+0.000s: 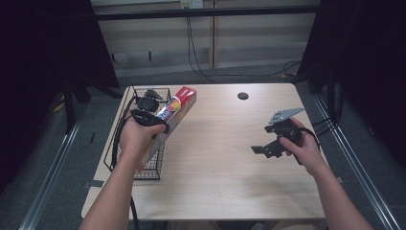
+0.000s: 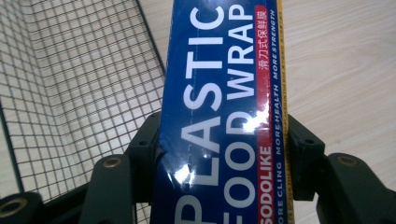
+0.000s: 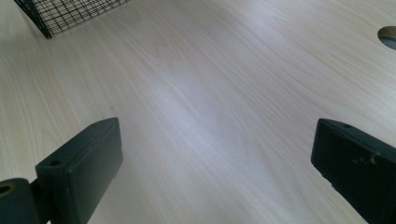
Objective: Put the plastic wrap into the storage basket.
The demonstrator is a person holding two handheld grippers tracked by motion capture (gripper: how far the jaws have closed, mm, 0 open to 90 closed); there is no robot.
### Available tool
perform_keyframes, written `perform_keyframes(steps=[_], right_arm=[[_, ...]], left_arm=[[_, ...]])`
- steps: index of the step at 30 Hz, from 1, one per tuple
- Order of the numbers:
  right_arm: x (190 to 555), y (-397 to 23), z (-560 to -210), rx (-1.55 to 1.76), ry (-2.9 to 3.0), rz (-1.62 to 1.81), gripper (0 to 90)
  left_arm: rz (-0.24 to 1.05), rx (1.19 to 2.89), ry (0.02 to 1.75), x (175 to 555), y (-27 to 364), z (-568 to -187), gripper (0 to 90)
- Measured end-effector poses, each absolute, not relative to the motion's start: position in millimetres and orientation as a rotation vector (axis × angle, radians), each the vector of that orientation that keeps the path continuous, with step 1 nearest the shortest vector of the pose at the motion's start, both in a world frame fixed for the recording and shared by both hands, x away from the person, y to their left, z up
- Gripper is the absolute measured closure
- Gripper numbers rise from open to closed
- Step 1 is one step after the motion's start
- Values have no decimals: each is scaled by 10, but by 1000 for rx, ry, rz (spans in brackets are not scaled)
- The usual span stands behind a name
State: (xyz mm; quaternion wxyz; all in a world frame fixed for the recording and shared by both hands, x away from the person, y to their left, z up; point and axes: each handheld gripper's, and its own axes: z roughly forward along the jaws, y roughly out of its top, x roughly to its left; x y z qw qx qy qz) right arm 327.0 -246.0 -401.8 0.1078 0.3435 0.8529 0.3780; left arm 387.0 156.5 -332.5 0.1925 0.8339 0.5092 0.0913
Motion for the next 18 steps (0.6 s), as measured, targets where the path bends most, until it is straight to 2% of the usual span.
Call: perform_keyframes(steps=[18], right_arm=[[3267, -2471, -4004, 1010, 2507, 1108, 19]], left_arm=[[300, 2257, 1568, 3862, 1793, -3349, 434]])
